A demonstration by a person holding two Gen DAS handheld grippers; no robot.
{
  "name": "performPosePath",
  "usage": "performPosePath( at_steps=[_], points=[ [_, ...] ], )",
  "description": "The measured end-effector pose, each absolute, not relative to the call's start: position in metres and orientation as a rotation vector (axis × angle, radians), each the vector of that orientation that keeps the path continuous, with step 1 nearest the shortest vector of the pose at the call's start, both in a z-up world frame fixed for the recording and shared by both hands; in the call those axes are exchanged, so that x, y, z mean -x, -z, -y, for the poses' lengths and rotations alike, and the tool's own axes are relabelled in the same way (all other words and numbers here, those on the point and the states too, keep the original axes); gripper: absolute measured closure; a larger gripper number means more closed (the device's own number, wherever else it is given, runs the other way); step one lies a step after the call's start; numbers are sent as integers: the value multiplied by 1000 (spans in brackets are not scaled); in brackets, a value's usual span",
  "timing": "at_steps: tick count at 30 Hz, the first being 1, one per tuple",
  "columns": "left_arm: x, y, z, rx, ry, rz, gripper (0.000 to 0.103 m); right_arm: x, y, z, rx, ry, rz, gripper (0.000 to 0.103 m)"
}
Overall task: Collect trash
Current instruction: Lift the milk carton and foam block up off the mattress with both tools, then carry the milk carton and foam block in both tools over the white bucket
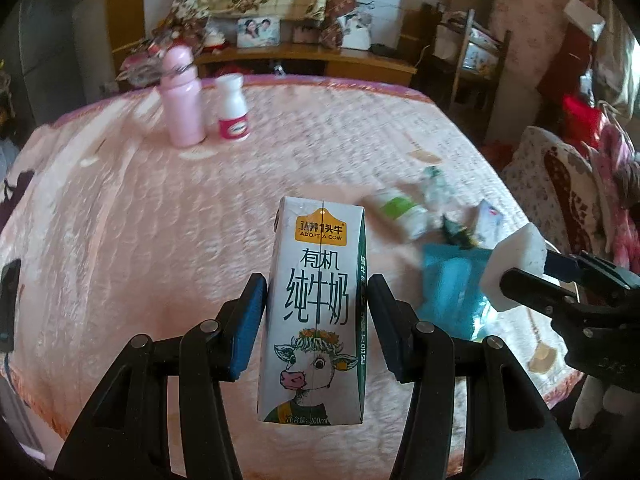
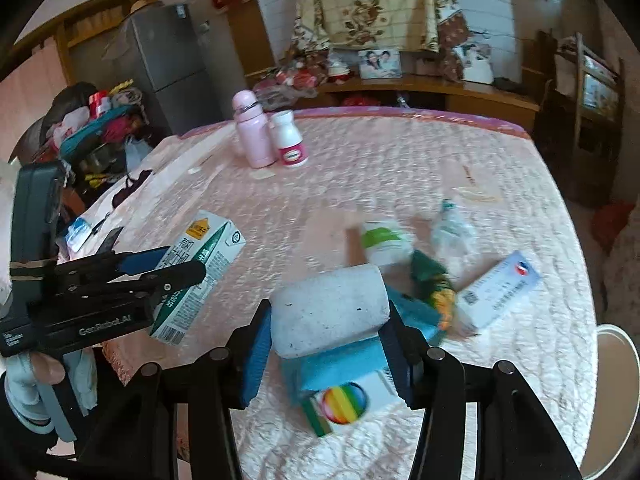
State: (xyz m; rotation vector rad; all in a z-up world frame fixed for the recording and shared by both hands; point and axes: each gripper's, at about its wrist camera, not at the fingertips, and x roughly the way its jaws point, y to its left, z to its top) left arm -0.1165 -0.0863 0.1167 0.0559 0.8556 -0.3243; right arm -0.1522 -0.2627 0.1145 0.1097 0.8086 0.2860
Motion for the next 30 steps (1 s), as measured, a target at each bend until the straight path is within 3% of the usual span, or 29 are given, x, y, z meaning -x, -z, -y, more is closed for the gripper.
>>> performPosePath(
  at_steps=[30],
  points=[
    [152, -140, 279, -159, 598, -803, 53, 223, -125, 433, -229, 27, -736, 53]
  ],
)
